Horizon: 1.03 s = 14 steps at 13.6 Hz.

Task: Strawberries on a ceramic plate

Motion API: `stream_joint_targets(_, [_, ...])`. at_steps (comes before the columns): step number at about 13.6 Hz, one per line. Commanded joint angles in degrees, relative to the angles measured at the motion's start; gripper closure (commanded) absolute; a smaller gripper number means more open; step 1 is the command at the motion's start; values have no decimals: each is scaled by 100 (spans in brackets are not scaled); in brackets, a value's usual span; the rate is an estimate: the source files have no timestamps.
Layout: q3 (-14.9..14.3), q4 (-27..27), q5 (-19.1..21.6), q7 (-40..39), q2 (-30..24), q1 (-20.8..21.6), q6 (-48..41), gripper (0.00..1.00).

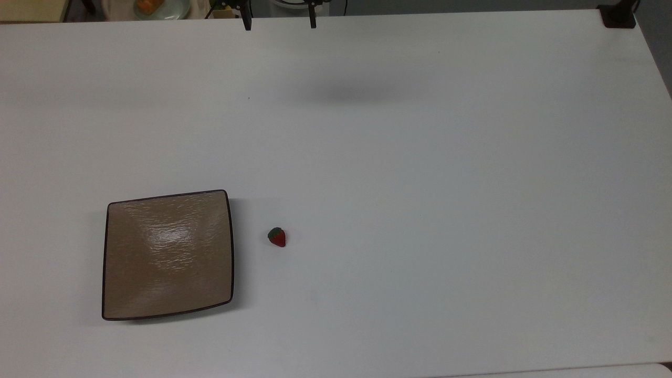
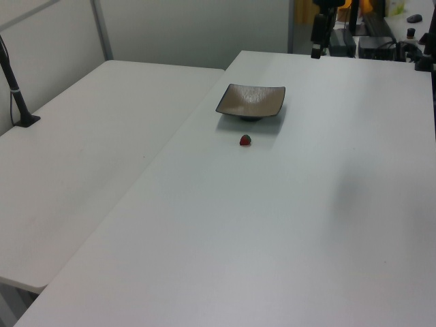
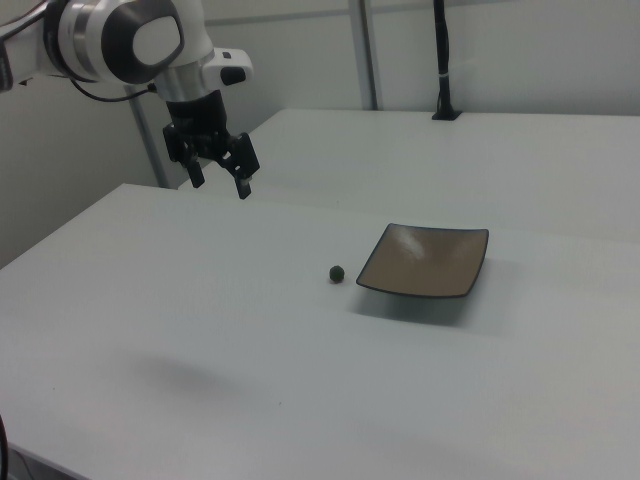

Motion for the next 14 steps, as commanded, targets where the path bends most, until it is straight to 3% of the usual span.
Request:
stream_joint_targets(1, [-57, -161, 88, 112, -84, 83, 44, 0])
stream_joint_targets(14, [-66, -161, 88, 120, 135, 276, 377, 0])
